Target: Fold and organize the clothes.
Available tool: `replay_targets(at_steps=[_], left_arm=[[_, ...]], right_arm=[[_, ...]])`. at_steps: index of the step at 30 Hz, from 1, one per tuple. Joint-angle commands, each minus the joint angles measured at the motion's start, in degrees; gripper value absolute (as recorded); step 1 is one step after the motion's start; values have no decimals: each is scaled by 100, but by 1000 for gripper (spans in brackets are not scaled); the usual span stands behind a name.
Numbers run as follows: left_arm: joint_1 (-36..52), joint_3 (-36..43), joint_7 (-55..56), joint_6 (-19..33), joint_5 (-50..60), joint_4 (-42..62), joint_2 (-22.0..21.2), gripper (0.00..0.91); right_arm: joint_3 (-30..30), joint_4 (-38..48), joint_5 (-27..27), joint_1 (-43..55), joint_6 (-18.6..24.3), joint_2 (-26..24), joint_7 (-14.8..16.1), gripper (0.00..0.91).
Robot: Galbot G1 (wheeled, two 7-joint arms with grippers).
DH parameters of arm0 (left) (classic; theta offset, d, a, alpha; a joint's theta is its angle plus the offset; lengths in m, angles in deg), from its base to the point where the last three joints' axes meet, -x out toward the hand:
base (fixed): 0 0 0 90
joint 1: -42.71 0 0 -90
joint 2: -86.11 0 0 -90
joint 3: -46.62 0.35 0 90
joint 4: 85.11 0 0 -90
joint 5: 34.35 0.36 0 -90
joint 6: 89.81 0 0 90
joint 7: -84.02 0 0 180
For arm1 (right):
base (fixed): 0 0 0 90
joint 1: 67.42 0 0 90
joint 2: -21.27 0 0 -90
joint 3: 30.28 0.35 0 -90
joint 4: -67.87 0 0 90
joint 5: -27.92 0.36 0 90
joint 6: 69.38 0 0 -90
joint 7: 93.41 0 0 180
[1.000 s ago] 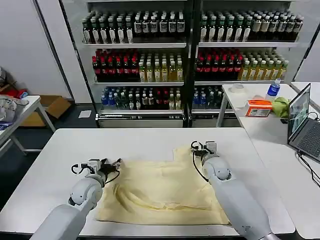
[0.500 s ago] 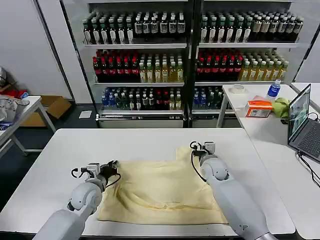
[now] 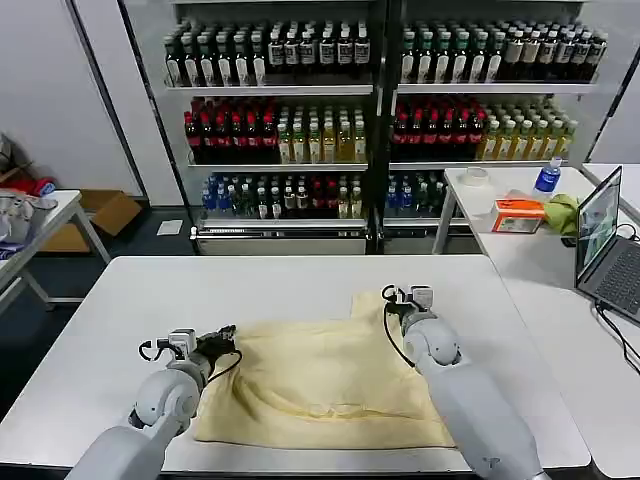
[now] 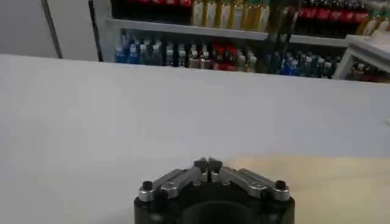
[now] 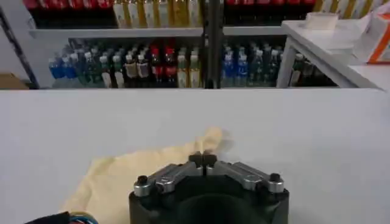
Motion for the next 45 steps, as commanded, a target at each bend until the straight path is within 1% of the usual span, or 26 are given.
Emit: replay_targets(at_steps=[1,4,6,11,14,19,20,23,30,32,34,35,36,41,45], left_arm=[[-235,-406,6,60,-162,-613,200,10],[-448,-536,8,59,-176,-899,276,20],[-547,-606,9,60,-182,-1049,288,10],[-930,-817,13,60,-179,-1412,276,20],[-1176,-942,18,67,-152,-1622,288,20],[-1546,-1059,3,47,-104,-1926,302,10],[-1614,-1069,3,31,-88,-1995,300,20],[-1851,-1129,3,14,-44,-2160,278,20],[-2355,-1395,-38,-26,-64,-2394,295,10],[-2470,-1451,-62,-62,-67,-2443,317,20],[-2585,-1490,-86,-82,-51,-2488,342,10],[-2639,-1511,-94,-95,-42,-2517,356,20],[-2677,-1529,-113,-108,-17,-2535,368,10],[-2903,-1636,-196,-155,86,-2609,418,20],[-3020,-1683,-239,-183,128,-2666,447,10]], right_arm=[[141,-879,-9,-283,195,-204,10,0],[230,-1319,-12,-504,143,-402,95,0],[292,-1540,-26,-618,115,-518,139,0],[486,-2178,-42,-1042,45,-780,185,0],[613,-2538,-148,-1368,-3,-965,305,0],[904,-3109,-200,-2156,-50,-1206,337,0],[946,-3250,-208,-2252,-51,-1230,340,0],[1249,-3723,-239,-2801,-47,-1310,362,0],[1868,-4479,-288,-3765,-60,-1327,388,0],[2005,-4628,-311,-4052,-67,-1314,409,0],[2149,-4757,-351,-4268,-65,-1291,422,0],[2191,-4814,-362,-4401,-64,-1275,425,0],[2250,-4850,-380,-4531,-60,-1262,433,0],[2471,-5077,-480,-5029,-56,-1129,440,0],[2555,-5202,-588,-5377,-72,-982,432,0]])
